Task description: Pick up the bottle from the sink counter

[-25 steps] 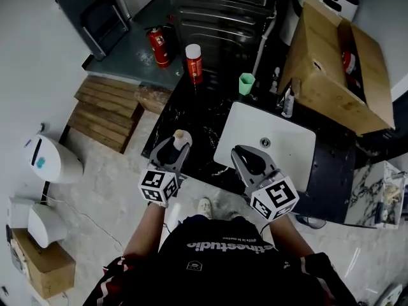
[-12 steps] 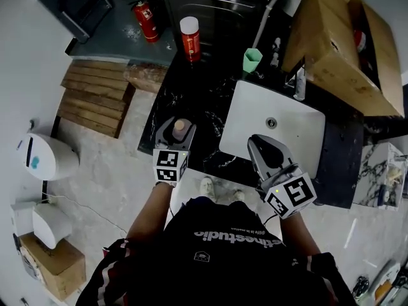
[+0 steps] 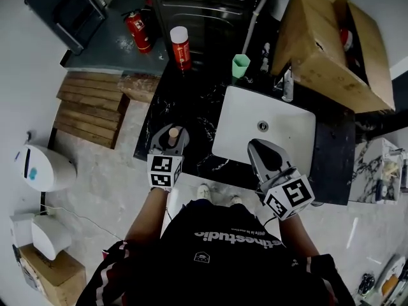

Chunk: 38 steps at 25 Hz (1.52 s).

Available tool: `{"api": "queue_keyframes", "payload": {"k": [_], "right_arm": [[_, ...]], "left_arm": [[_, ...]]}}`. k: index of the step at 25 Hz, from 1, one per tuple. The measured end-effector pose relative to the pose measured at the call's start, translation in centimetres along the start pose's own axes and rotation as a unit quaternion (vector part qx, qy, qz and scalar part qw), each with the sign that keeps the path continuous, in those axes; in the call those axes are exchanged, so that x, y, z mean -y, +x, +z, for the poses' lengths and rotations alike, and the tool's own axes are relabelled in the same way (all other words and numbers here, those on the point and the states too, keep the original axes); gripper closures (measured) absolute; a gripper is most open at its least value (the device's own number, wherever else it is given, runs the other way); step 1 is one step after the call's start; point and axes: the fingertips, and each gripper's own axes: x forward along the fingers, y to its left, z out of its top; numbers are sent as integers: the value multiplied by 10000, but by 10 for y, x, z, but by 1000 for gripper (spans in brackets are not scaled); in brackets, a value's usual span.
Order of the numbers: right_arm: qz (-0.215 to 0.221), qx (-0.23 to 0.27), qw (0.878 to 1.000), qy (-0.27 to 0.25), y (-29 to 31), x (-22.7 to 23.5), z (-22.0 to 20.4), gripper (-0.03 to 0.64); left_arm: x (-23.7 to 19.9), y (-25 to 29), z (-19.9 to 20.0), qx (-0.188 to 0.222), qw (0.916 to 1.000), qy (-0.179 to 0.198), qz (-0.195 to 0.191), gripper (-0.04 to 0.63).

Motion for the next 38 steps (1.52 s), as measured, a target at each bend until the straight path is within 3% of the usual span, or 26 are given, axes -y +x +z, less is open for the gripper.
{"api": "queue_keyframes", "payload": {"k": [7, 12, 19, 29, 38], "right_arm": [[-336, 122, 9994, -21, -44, 21, 6, 570], [-863, 207, 9961, -8, -87, 51, 15, 571], [-1509, 510, 9872, 40, -153, 90, 28, 573], [-1803, 625, 9815, -161, -206, 108, 34, 578], [-1865, 680, 9799, -181, -219, 118, 35, 578]], "left_arm": [[56, -29, 79, 516, 9954, 481, -648, 471], [112, -48, 139, 761, 9831, 819, -1453, 471], [175, -44, 183, 1102, 9678, 935, -2062, 471], [235, -34, 198, 1109, 9570, 1100, -2445, 471], [248, -32, 206, 1099, 9573, 1123, -2426, 471]]}}
